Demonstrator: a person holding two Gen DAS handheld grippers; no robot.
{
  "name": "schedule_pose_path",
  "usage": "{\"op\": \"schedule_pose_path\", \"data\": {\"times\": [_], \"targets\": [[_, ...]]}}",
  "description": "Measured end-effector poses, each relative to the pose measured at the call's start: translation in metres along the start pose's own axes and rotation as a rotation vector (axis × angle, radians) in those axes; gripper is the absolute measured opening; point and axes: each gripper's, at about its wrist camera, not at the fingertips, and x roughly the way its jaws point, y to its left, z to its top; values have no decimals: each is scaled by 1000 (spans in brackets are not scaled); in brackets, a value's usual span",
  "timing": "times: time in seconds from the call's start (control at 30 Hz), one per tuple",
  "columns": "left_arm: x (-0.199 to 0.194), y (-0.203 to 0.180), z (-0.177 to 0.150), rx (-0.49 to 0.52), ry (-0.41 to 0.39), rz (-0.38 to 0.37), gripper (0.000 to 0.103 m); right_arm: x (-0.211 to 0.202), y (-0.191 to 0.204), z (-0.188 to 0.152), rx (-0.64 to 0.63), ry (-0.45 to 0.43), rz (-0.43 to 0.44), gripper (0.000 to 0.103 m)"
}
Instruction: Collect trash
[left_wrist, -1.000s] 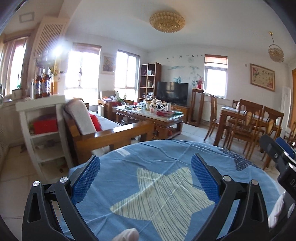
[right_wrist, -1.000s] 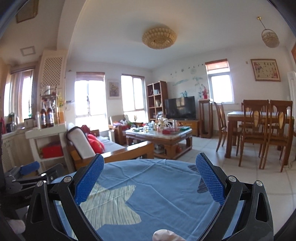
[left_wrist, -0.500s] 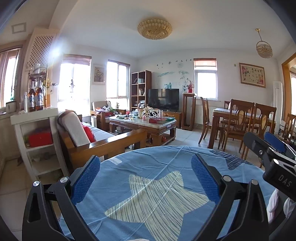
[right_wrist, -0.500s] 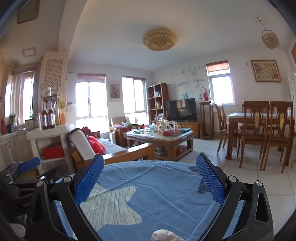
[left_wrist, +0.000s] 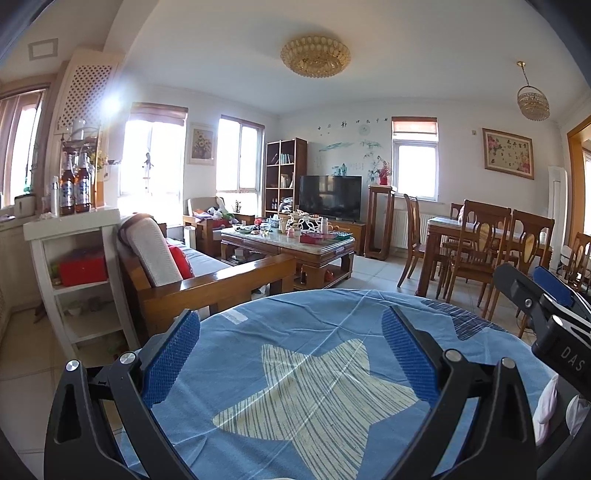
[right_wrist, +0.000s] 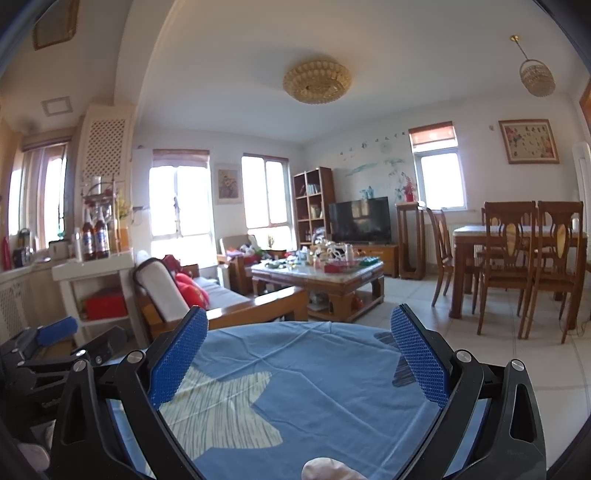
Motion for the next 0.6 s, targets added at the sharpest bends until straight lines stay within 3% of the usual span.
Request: {"op": "schedule_pose_path", "data": {"times": [0.6], "targets": [[-6,-3,-2,-1,-7,14,98,-1,-4,2,4,-2,-4,98]]}}
